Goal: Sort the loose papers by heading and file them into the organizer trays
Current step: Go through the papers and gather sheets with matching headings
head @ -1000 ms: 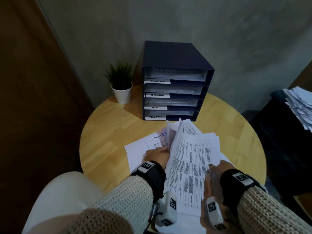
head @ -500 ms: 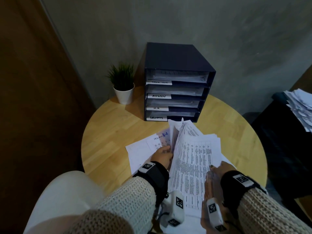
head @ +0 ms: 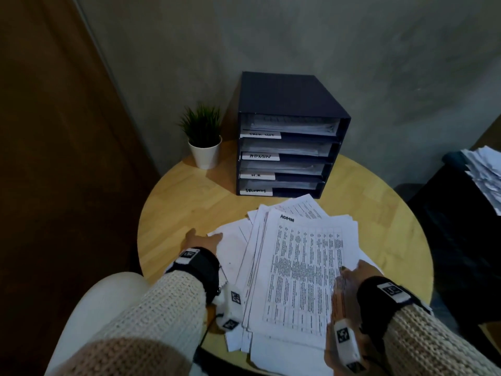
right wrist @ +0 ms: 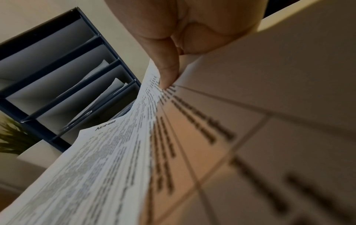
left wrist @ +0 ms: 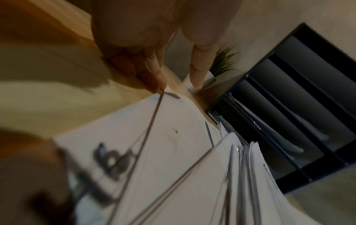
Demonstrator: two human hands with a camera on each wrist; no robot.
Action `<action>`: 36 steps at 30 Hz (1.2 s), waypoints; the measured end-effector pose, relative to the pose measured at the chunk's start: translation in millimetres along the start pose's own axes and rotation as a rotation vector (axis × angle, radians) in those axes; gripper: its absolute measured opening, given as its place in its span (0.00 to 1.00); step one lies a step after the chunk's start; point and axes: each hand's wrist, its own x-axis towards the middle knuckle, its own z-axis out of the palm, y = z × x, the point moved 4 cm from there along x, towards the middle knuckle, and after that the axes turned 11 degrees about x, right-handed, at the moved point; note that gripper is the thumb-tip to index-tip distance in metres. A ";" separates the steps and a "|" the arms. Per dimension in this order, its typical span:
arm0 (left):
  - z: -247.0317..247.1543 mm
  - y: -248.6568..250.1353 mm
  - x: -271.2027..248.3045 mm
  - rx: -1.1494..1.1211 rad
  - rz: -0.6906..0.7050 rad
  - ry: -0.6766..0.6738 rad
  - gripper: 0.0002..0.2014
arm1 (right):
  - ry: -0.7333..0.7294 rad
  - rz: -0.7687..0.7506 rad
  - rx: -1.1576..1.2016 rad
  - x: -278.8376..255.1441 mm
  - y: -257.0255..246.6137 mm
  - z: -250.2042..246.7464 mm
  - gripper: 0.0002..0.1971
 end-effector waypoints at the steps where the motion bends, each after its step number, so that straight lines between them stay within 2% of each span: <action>1: -0.4 3.3 0.8 0.012 0.019 -0.028 0.39 | -0.006 0.008 0.003 -0.5 0.4 -0.6 0.28; 3: 1.0 11.5 -2.2 0.073 0.080 -0.072 0.31 | -0.008 -0.003 0.011 0.9 1.9 -0.8 0.28; 6: 5.1 23.9 -10.5 0.093 0.188 -0.090 0.25 | -0.034 -0.013 0.009 2.0 3.0 0.1 0.29; 10: -6.0 40.2 -26.2 0.027 0.256 0.011 0.21 | -0.041 -0.025 0.039 2.9 6.0 0.7 0.31; 14: -41.6 65.5 -46.1 -0.076 0.312 0.144 0.21 | -0.050 -0.013 0.074 3.6 8.4 -0.2 0.29; 17: -74.6 87.3 -71.4 -0.187 0.399 0.225 0.18 | -0.028 -0.026 0.044 7.2 9.3 1.3 0.31; 20: -105.8 110.6 -96.5 -0.306 0.635 0.338 0.14 | -0.004 -0.040 0.061 10.3 9.0 1.8 0.31; 22: -118.6 123.6 -118.3 -0.342 0.804 0.366 0.11 | -0.005 -0.045 0.041 9.6 9.0 1.5 0.31; 24: -123.1 134.5 -144.0 -0.371 0.973 0.318 0.06 | -0.012 -0.051 0.033 9.5 8.9 0.5 0.31; 27: -111.8 139.4 -168.4 -0.292 1.170 0.107 0.12 | -0.020 -0.066 0.027 8.7 9.4 -4.8 0.28; 29: -98.7 130.9 -169.1 -0.199 1.196 -0.020 0.14 | -0.023 -0.067 0.019 9.1 10.0 -9.0 0.26; 32: -80.1 106.6 -143.4 -0.064 1.147 -0.072 0.12 | -0.025 -0.068 -0.005 4.7 10.1 -11.7 0.24; 34: -68.9 86.6 -113.6 -0.003 1.005 -0.039 0.20 | -0.038 -0.072 -0.014 5.4 12.1 -10.6 0.23; 36: -61.4 65.1 -91.7 -0.050 0.822 0.028 0.25 | -0.048 -0.083 -0.006 5.9 13.3 -8.5 0.22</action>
